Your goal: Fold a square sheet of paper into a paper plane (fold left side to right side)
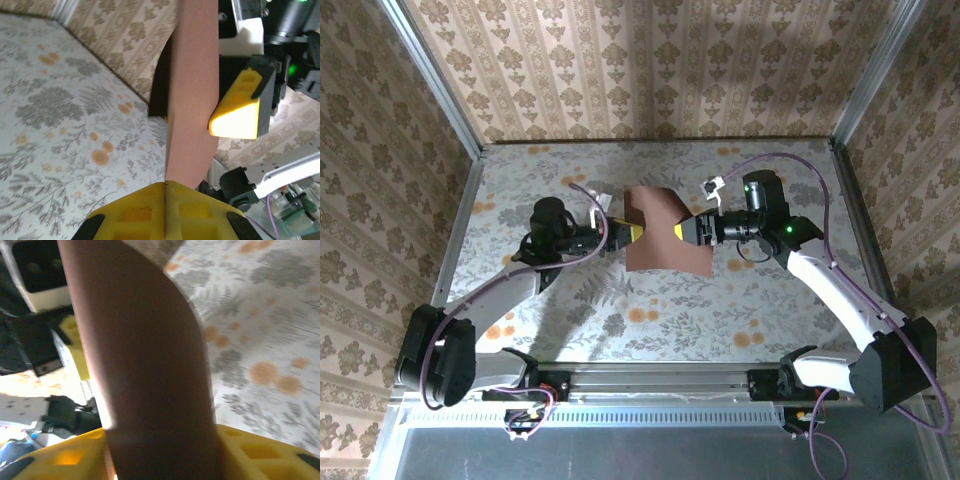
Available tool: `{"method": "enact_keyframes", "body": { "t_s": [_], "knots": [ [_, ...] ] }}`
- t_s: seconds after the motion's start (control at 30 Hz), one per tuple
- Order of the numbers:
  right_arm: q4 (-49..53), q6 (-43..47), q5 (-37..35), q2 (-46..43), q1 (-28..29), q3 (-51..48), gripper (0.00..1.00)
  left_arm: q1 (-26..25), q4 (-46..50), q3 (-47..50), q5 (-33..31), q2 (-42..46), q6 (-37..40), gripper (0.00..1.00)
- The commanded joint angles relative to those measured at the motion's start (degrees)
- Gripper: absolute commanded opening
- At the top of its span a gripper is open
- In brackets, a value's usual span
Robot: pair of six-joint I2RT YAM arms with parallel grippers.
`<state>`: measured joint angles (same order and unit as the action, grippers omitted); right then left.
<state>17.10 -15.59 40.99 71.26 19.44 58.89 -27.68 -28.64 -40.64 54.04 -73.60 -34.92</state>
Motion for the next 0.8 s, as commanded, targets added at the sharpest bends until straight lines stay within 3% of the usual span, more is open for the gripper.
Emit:
{"method": "enact_keyframes", "body": {
  "t_s": [0.0, 0.23, 0.4, 0.53, 0.77],
  "knots": [
    [2.9, -2.1, -8.0, 1.7, -1.3, -1.4, 0.55, -0.1, 11.6, -2.9, -4.9, -3.0, 1.7, 0.0],
    [0.5, -7.1, -12.5, 9.4, -1.4, -3.7, 0.58, 0.3, 22.4, -6.6, -6.8, -15.6, 1.6, 0.0],
    [-3.0, -10.8, -13.9, 16.1, -1.3, -5.5, 0.58, 0.3, 31.2, -10.0, -11.3, -23.4, 6.0, 0.0],
    [-4.7, -11.7, -13.8, 21.6, 0.1, -5.6, 0.48, 0.3, 32.6, -10.6, -13.2, -25.9, 6.7, 0.0],
    [-5.3, -12.4, -13.8, 29.2, 2.2, -4.5, 0.23, 0.4, 34.6, -10.9, -14.3, -26.9, 8.2, 0.0]
  ]
}}
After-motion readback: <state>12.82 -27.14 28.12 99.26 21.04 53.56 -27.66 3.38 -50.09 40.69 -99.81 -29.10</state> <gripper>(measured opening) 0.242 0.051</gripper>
